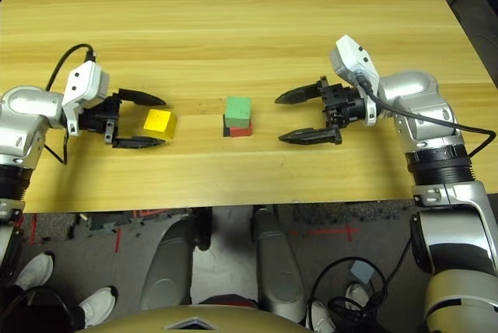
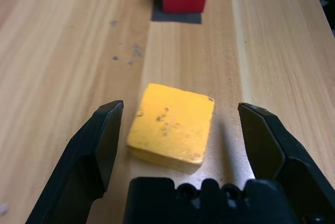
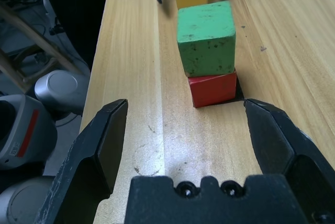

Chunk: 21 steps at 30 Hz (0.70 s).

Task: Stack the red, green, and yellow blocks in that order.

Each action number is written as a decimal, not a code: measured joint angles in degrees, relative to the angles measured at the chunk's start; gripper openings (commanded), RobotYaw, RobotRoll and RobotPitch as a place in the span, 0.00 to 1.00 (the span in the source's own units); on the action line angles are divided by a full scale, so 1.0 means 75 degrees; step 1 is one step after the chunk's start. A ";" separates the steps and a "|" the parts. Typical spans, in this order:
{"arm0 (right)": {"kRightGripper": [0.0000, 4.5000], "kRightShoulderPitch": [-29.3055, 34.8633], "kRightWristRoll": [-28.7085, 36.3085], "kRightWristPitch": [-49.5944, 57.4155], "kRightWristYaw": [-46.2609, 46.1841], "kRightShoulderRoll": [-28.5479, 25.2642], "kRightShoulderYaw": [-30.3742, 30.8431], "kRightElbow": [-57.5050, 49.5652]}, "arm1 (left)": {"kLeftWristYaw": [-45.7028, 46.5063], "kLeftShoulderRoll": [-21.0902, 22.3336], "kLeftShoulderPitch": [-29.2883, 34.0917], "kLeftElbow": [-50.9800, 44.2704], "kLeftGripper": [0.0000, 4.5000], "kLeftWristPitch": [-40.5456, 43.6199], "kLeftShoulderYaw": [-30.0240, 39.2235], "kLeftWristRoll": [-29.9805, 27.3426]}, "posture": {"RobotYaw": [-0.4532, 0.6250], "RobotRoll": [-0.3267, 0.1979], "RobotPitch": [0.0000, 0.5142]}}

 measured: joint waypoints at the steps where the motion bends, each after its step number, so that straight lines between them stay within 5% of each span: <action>1: 1.00 0.0007 0.0001 0.0019 -0.0015 0.0000 -0.0001 -0.0002 | -0.0005 0.0000 0.0000 0.0000 0.99 -0.0009 -0.0006 0.0051 | 0.28 0.33 0.62; 5: 1.00 0.0062 0.0004 0.0056 -0.0039 -0.0001 -0.0026 -0.0023 | 0.0006 0.0000 0.0001 -0.0002 0.86 -0.0008 -0.0031 0.0200 | 0.28 0.33 0.62; 10: 1.00 0.0076 0.0004 0.0071 -0.0050 0.0000 -0.0029 -0.0032 | 0.0262 -0.0054 0.0002 -0.0048 0.45 0.0163 -0.0007 0.0199 | 0.29 0.33 0.62; 17: 1.00 0.0076 0.0002 0.0063 -0.0045 -0.0001 -0.0029 -0.0011 | 0.0652 -0.0026 -0.0005 -0.0908 0.45 0.1396 0.0074 -0.0036 | 0.30 0.35 0.61; 21: 1.00 0.0075 0.0000 -0.0034 0.0015 -0.0002 -0.0029 0.0028 | 0.1023 0.0224 -0.0599 -0.1878 0.45 0.3029 0.0100 -0.0265 | 0.31 0.36 0.60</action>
